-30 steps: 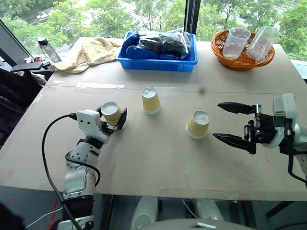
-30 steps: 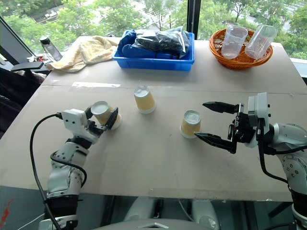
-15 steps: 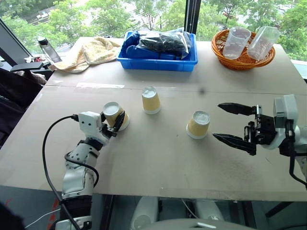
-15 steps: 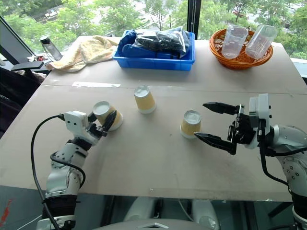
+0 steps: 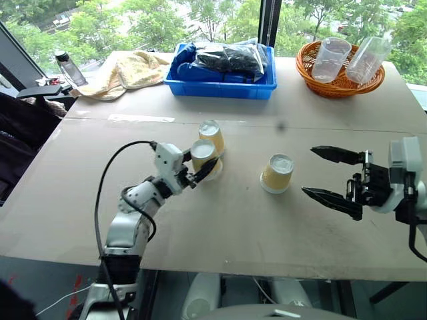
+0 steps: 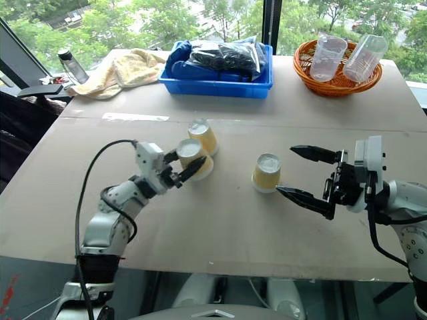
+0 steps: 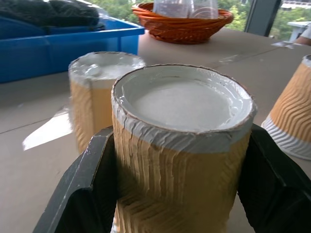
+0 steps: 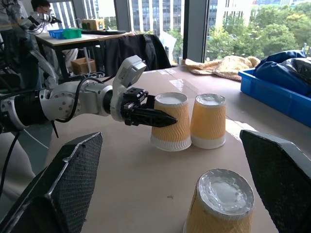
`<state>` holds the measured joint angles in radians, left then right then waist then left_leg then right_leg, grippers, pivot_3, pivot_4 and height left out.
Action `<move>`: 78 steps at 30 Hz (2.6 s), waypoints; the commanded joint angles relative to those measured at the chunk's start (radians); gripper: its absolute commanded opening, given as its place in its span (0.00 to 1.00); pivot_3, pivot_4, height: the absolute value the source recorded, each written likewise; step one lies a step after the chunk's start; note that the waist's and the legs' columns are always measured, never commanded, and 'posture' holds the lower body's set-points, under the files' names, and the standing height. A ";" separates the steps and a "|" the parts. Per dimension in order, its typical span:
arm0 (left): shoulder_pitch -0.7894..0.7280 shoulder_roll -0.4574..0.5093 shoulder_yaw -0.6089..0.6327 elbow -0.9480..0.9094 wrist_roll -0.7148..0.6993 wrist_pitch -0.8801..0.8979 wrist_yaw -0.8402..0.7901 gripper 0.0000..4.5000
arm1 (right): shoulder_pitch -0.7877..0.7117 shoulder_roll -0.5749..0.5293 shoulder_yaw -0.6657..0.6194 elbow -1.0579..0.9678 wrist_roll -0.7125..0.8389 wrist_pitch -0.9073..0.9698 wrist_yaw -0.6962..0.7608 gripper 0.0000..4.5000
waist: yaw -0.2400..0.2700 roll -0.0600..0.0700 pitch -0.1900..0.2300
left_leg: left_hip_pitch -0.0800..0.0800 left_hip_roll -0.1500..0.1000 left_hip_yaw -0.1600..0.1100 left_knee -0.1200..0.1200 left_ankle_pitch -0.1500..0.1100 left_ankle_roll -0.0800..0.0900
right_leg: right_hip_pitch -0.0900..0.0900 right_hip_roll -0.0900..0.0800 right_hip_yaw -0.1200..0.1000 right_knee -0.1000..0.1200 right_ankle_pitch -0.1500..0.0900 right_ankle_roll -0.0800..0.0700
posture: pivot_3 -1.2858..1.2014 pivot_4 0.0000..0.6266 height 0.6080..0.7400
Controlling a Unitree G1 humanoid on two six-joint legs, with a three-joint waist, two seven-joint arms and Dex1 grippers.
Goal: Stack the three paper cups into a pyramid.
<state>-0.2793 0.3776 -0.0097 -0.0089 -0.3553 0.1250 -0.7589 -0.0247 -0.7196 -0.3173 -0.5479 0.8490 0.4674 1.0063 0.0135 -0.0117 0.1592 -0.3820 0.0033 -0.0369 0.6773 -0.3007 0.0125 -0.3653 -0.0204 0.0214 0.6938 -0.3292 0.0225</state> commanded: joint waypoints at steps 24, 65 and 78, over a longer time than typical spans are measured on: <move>-0.120 -0.070 -0.132 0.151 0.055 -0.039 -0.133 0.58 | 0.259 0.002 -0.136 -0.066 -0.028 -0.109 -0.010 1.00 | -0.017 0.000 0.000 | 0.000 0.000 0.001 0.000 0.001 -0.001 | 0.000 0.001 0.002 0.000 0.000 0.000 | 0.52 0.24 1.00; -0.102 -0.088 -0.015 -0.148 -0.101 0.010 -0.091 0.99 | 0.263 0.003 -0.129 -0.034 -0.036 -0.137 0.022 1.00 | -0.001 0.000 0.000 | 0.000 0.000 0.001 0.002 0.001 -0.001 | 0.000 0.001 0.002 0.001 0.000 0.000 | 0.52 0.24 1.00; -0.132 -0.044 0.050 0.102 0.179 -0.108 0.208 0.99 | 0.229 -0.005 -0.128 -0.010 -0.023 -0.128 0.036 1.00 | 0.001 -0.001 0.001 | -0.001 0.000 0.000 0.003 0.001 -0.001 | 0.000 0.001 0.001 0.001 0.000 0.000 | 0.52 0.24 1.00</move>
<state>-0.4047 0.3242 0.0466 0.1001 -0.1967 0.0586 -0.5578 0.2111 -0.7143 -0.4291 -0.5472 0.8046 0.3462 1.0359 0.0145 -0.0124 0.1598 -0.3829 0.0034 -0.0370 0.6805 -0.2999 0.0111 -0.3651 -0.0196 0.0220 0.6946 -0.3293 0.0227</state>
